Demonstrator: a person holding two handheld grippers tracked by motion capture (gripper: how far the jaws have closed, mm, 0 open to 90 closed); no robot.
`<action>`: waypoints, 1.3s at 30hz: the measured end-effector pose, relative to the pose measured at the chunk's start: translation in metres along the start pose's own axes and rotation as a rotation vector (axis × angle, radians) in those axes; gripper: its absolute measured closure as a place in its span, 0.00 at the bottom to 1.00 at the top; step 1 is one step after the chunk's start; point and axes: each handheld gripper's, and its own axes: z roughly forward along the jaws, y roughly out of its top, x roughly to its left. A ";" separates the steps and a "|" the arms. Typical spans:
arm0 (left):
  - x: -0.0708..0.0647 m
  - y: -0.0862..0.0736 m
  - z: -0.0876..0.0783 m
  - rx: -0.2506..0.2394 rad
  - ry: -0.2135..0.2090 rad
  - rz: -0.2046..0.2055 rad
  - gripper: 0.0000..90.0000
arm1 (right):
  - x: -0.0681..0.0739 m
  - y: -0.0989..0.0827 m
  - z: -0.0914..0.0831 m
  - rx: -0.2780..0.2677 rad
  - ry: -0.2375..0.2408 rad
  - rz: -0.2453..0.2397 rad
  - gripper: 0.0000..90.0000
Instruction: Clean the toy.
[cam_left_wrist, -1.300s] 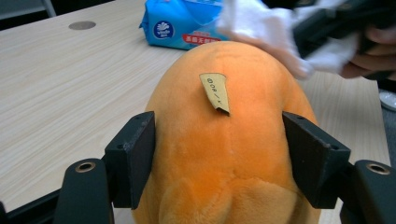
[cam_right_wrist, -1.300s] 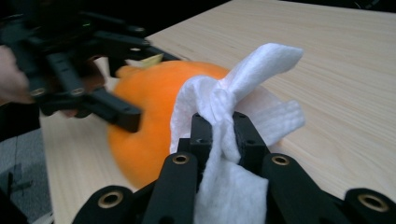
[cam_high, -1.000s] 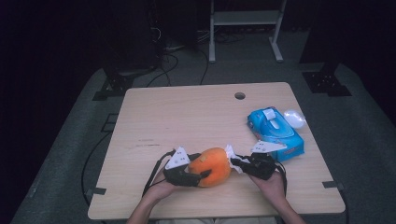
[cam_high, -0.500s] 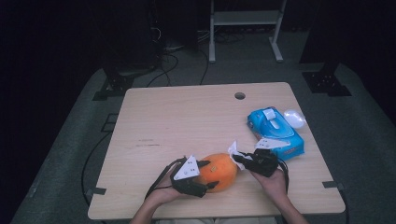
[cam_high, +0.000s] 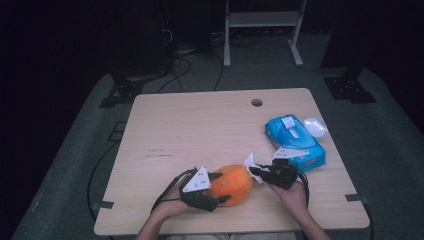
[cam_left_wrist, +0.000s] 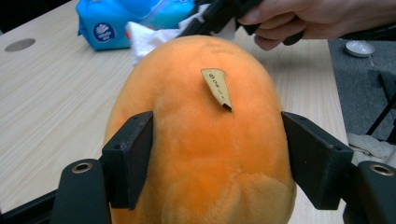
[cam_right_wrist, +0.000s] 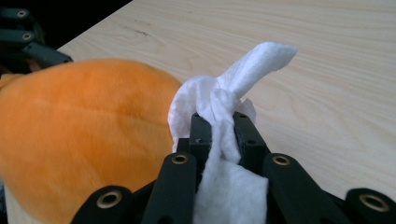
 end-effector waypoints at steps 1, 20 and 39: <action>0.002 -0.001 -0.001 -0.004 0.004 -0.014 0.32 | 0.003 0.002 -0.001 -0.007 0.006 -0.005 0.88; 0.008 -0.003 0.001 -0.030 0.031 -0.068 0.32 | 0.027 0.014 -0.011 -0.104 0.072 -0.052 0.88; -0.001 0.001 0.010 -0.057 0.058 -0.057 0.24 | 0.034 0.013 -0.009 -0.119 0.089 -0.101 0.88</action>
